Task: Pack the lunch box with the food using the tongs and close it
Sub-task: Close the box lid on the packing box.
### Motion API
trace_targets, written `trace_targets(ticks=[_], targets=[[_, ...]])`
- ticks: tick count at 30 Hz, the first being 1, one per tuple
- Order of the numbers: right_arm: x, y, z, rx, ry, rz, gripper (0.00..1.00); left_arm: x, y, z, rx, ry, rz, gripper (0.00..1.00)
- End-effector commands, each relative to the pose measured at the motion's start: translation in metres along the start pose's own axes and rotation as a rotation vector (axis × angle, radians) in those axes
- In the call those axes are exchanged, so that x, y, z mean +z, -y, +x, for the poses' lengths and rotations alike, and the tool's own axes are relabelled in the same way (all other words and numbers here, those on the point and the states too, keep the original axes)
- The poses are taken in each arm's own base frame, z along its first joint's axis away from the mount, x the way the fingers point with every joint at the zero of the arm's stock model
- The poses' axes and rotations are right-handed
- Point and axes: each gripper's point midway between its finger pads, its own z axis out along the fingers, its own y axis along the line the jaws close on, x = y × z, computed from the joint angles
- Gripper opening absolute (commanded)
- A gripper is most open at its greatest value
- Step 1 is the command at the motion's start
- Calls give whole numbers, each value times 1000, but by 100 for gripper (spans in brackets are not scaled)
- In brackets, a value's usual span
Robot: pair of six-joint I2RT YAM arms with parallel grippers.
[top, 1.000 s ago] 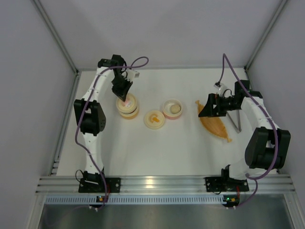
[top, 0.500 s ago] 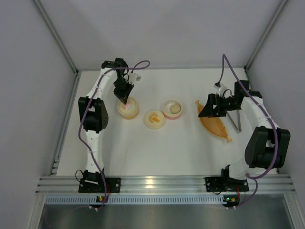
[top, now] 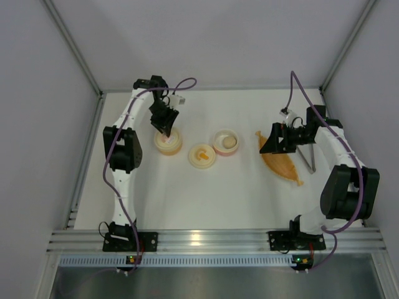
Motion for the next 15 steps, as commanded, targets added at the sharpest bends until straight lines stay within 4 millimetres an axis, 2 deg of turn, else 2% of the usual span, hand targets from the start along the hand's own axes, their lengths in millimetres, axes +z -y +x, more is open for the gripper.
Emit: trace_targets(ticks=[1, 7, 15], targets=[[1, 0, -8, -36, 25, -7, 99, -22, 23, 22, -30, -72, 69, 46], [1, 0, -8, -38, 26, -7, 100, -20, 28, 28, -59, -82, 84, 48], [1, -1, -7, -45, 27, -10, 99, -22, 40, 26, -121, 35, 87, 48]])
